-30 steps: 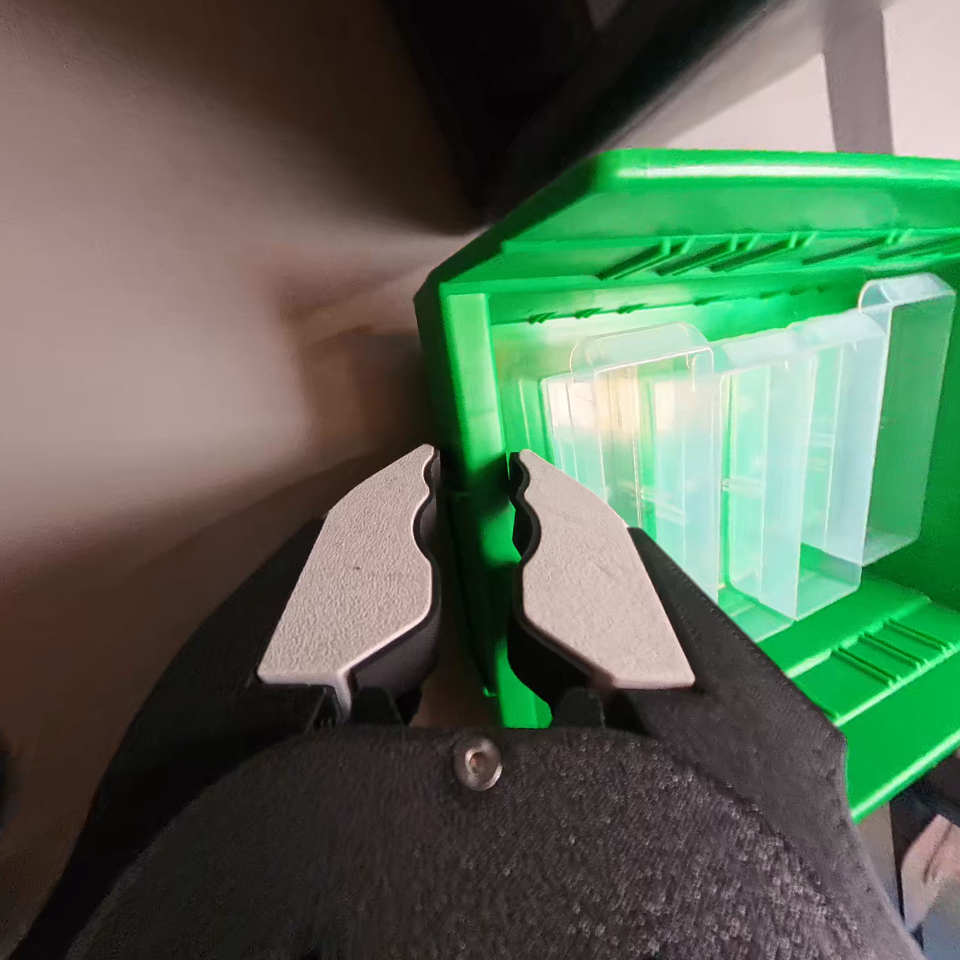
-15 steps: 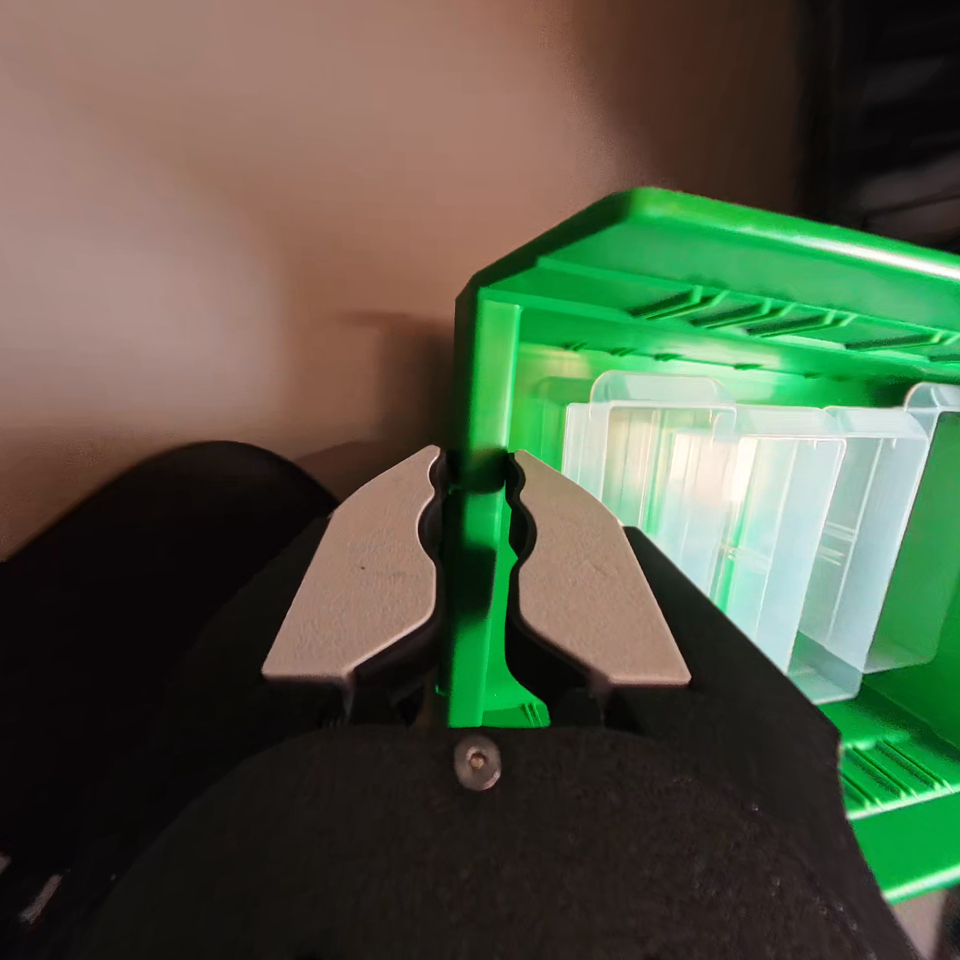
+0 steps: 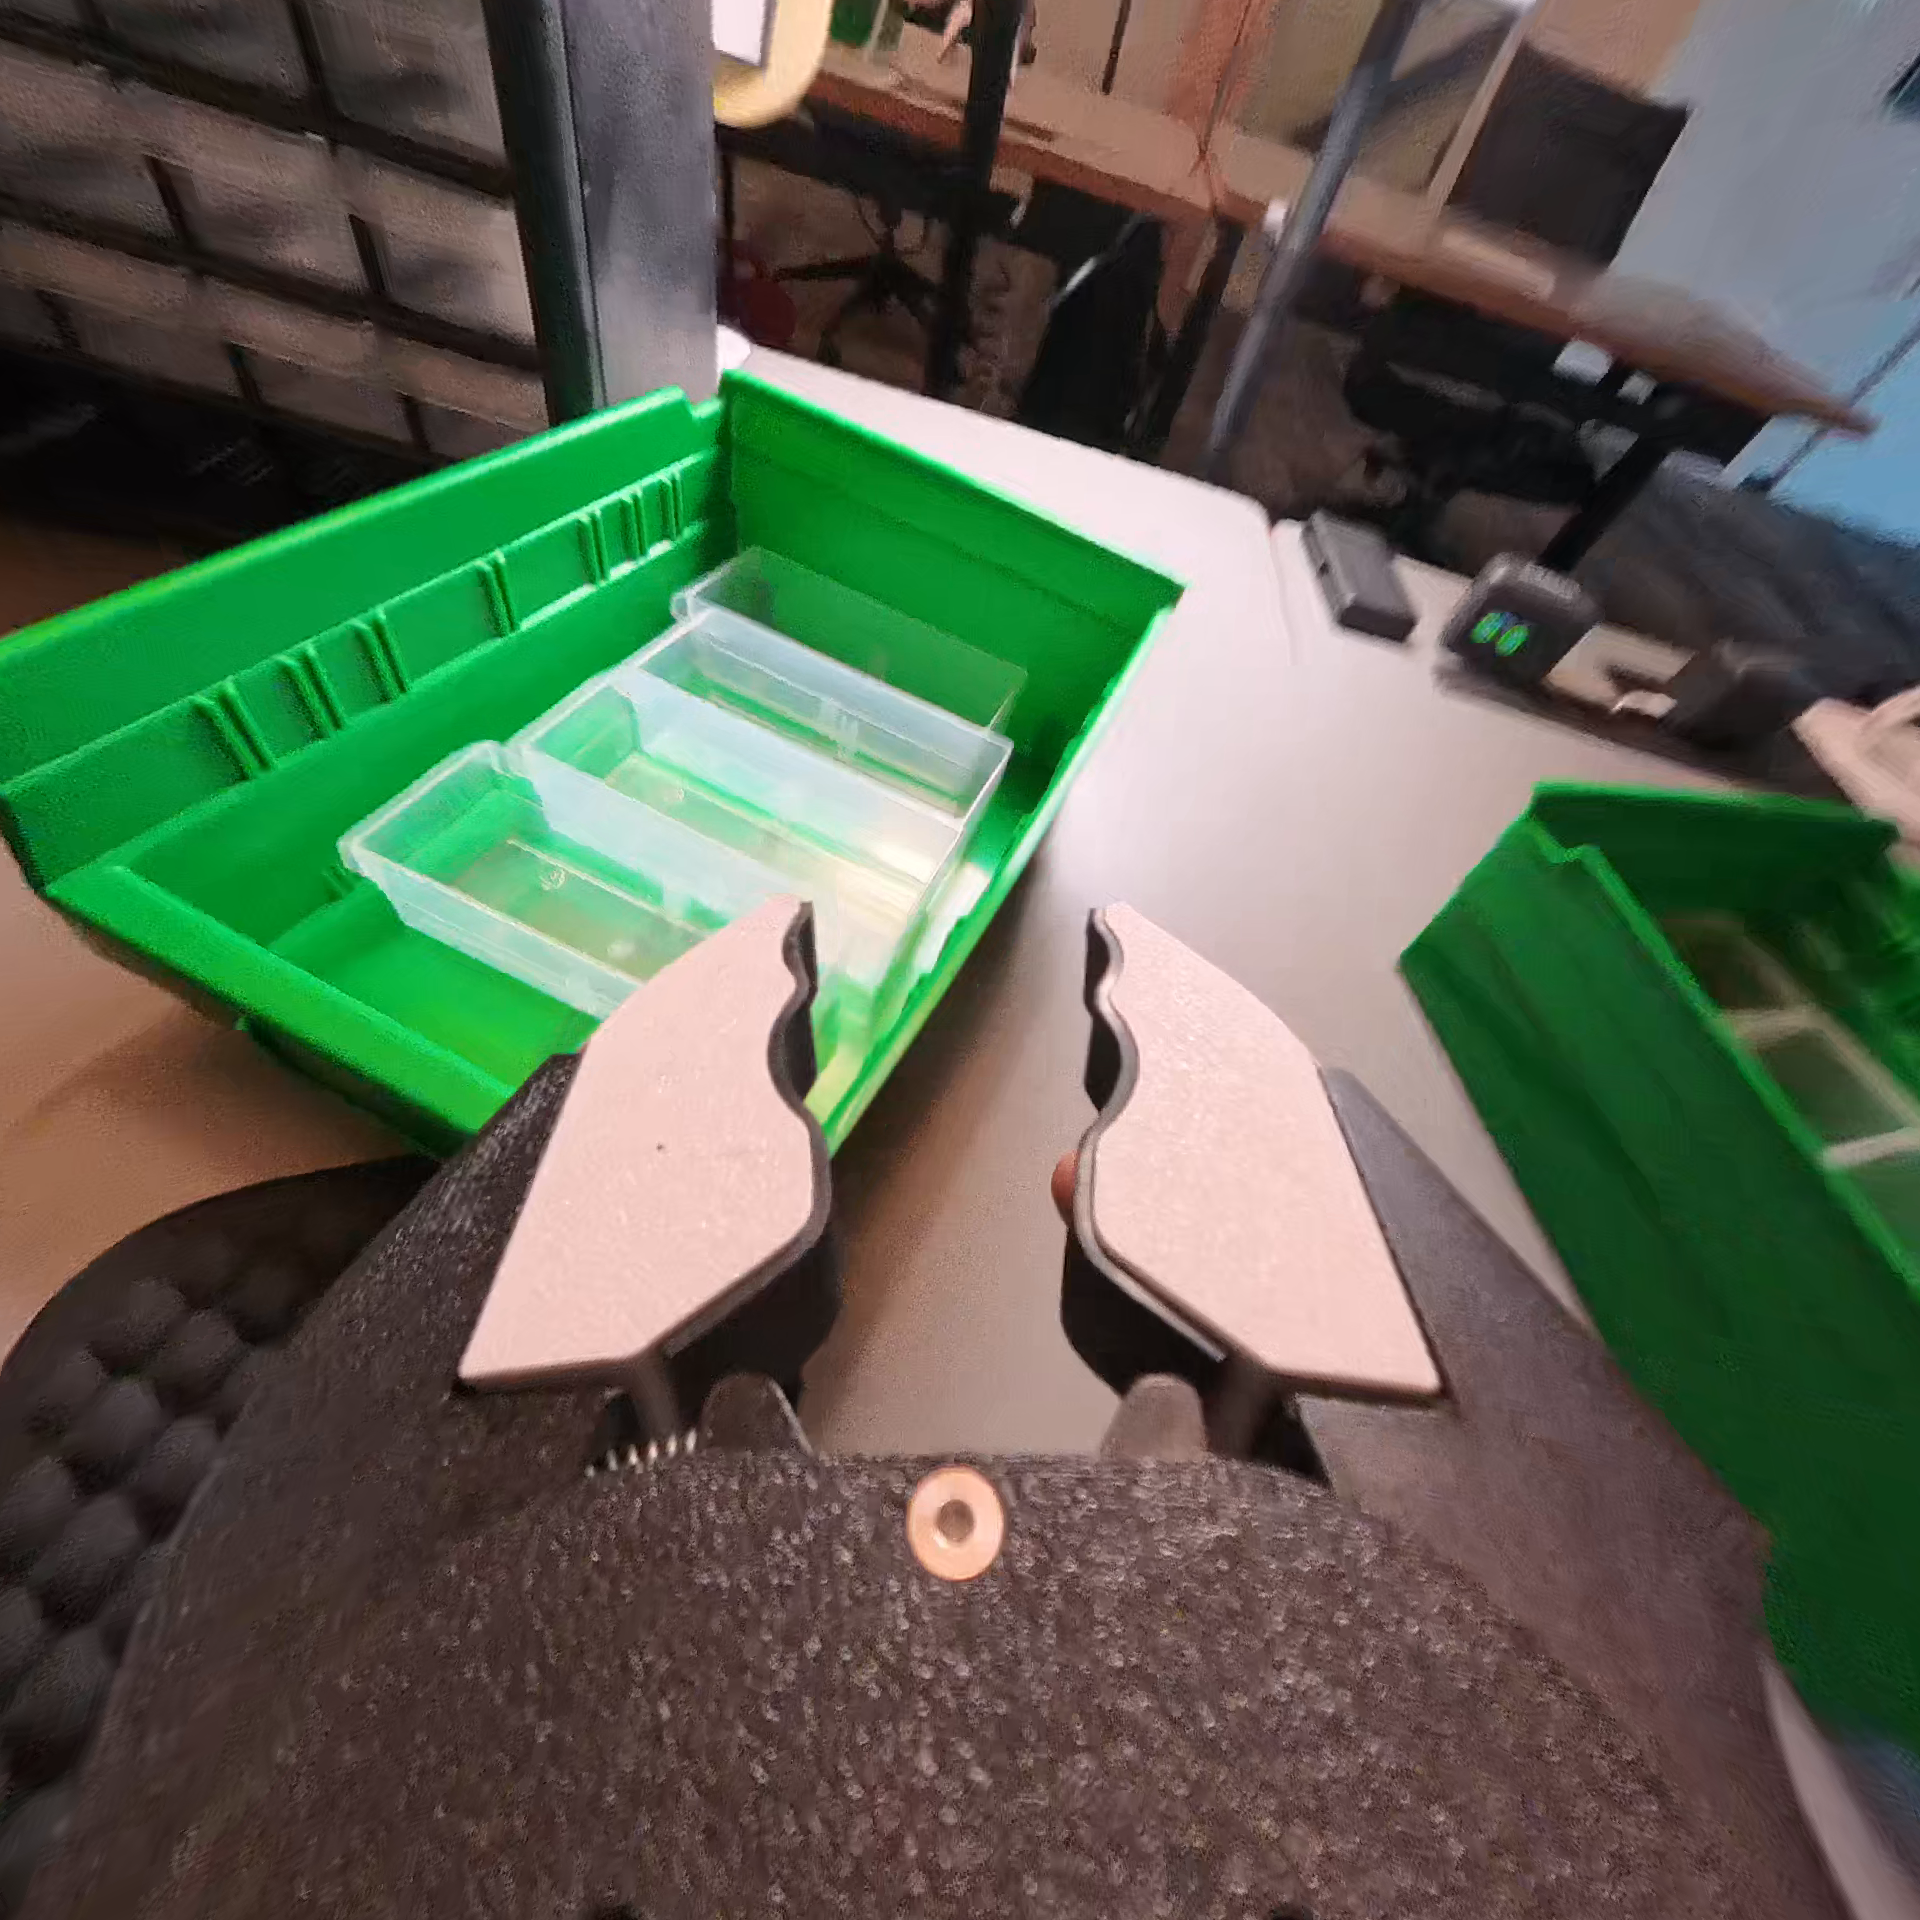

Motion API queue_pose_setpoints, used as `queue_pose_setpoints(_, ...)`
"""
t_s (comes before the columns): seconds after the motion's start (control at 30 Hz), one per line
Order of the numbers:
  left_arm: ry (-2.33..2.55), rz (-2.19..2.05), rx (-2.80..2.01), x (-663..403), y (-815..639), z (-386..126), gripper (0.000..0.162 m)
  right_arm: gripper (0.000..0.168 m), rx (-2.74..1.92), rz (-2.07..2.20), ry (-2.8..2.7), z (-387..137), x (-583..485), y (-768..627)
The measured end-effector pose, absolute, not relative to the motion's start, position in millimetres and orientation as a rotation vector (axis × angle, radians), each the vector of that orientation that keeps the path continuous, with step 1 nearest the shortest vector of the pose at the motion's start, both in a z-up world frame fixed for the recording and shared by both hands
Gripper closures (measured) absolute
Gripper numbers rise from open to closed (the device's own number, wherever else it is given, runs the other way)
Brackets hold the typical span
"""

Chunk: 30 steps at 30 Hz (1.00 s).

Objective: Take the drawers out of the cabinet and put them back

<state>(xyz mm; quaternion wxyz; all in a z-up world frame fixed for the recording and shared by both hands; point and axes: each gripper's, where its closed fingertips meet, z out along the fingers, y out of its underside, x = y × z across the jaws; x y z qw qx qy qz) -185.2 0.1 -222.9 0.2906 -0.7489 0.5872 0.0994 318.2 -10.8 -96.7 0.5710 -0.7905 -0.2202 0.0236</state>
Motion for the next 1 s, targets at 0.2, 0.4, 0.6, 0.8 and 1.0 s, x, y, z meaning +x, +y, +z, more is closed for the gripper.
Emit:
queue_pose_setpoints(0.2,1.338,0.013,-1.923,-137.8,-21.4,-161.5,0.119,0.113,-1.906,0.183,-0.427,-135.7,311.6,-21.5)
queue_pose_setpoints(0.4,0.971,-0.569,-1.74,15.7,-53.6,-109.6,0.116,0.115,-1.92,0.299,-0.322,-158.1,300.1,-5.7)
queue_pose_setpoints(0.6,0.765,-0.75,-1.888,119.6,-30.1,-158.2,0.094,0.134,-1.858,0.327,-0.221,-154.5,300.4,0.6)
queue_pose_setpoints(0.8,0.684,-0.565,-1.913,143.7,-6.3,-172.3,0.119,0.153,-1.825,0.22,-0.2,-150.8,309.4,0.3)
queue_pose_setpoints(1.0,0.703,-0.488,-1.75,144.7,-19.4,-119.3,0.133,0.154,-1.714,0.109,-0.175,-104.2,316.2,-28.4)
